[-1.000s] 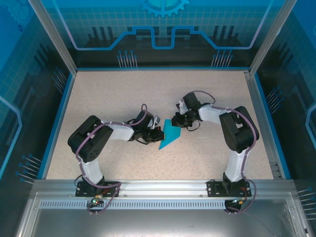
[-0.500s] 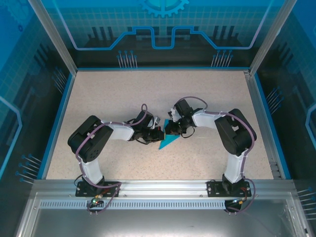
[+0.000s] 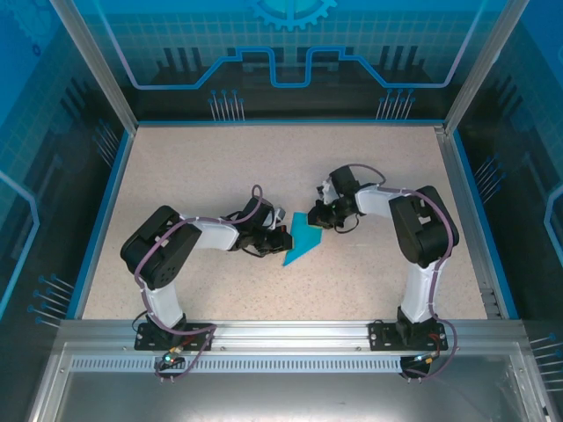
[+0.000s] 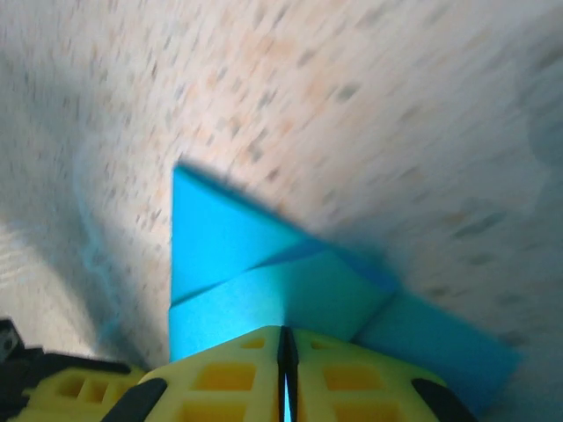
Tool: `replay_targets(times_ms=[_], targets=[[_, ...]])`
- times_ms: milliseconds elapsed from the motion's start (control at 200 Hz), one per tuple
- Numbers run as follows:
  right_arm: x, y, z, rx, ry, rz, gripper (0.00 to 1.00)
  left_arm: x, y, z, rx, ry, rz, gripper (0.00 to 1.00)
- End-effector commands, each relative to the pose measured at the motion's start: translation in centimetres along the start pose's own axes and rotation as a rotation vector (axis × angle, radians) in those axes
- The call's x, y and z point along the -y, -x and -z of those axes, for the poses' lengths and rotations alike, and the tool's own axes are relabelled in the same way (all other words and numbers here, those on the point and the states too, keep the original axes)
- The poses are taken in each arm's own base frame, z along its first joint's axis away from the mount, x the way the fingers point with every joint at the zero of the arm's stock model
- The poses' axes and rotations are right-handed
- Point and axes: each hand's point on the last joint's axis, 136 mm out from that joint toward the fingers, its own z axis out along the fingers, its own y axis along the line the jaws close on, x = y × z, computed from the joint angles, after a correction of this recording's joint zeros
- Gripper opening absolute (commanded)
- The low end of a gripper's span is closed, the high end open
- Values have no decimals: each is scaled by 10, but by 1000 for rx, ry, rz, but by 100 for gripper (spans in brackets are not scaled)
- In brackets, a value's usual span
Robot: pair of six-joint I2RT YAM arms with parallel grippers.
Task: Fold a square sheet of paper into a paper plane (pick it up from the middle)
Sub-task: Fourth fold the wing at the center of the table.
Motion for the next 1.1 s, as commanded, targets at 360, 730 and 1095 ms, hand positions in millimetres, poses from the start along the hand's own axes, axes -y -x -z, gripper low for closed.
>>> replay_targets(times_ms=[360, 730, 1095], targets=[[17, 70, 54, 211, -139, -48, 12, -66, -46, -3, -137, 237, 98, 0], [-51, -32, 20, 64, 68, -16, 12, -59, -41, -2, -120, 221, 96, 0], [-51, -56, -15, -37, 62, -15, 11, -53, -38, 0, -106, 207, 88, 0]])
